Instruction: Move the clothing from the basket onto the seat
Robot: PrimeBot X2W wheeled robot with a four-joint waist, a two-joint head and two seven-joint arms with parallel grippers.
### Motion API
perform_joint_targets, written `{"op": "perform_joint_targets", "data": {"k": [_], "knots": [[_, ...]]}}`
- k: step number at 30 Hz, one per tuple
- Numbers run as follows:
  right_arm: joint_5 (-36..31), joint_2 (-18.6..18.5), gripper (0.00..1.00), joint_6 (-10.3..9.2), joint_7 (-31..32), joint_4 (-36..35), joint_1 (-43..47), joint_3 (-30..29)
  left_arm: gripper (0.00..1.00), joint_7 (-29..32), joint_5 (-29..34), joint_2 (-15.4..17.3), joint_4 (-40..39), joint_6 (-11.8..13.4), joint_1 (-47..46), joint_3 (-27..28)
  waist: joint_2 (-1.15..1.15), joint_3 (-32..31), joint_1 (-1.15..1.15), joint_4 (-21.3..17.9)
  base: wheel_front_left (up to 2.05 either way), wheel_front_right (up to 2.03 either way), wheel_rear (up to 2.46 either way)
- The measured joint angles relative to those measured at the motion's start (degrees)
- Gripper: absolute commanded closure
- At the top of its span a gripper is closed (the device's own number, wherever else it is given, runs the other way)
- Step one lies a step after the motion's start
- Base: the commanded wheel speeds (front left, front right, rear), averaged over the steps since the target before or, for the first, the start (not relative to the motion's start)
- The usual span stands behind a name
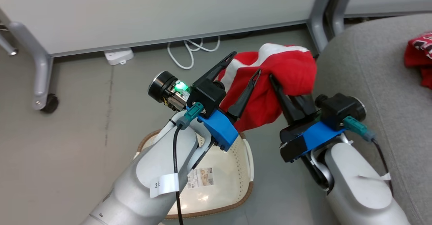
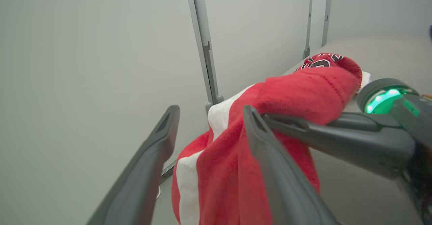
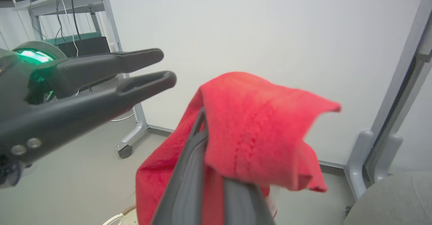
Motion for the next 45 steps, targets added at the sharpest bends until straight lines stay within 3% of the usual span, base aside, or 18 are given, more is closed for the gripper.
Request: {"op": "perform_joint_targets", "data": {"k": [13, 25, 37, 45], "knots": [[-1.5, -1.8, 1.00, 0.00, 0.0, -6.5, 1.3, -11.8, 0.00, 0.0, 2.6, 0.3, -1.7, -0.6, -0.2, -0.8, 0.00, 4.5, 0.00, -10.3, 0.00, 0.00, 0.00], [-2.7, -2.4, 1.00, 0.00, 0.0, -12.3, 6.4, -20.5, 0.00, 0.0, 4.0, 0.1, -2.2, -1.7, 0.3, -6.6, 0.00, 8.0, 0.00, -17.9, 0.00, 0.00, 0.00], [-3.4, -1.5, 1.00, 0.00, 0.0, -14.4, 10.5, -24.1, 0.00, 0.0, 3.4, 0.0, -1.7, -2.2, 0.4, -9.5, 0.00, 9.7, 0.00, -20.4, 0.00, 0.00, 0.00], [-4.5, -3.6, 1.00, 0.00, 0.0, -18.2, 6.1, -25.9, 0.00, 0.0, 3.5, 0.3, -3.0, -1.9, 0.3, -8.3, 0.00, 9.9, 0.00, -19.9, 0.00, 0.00, 0.00]]}}
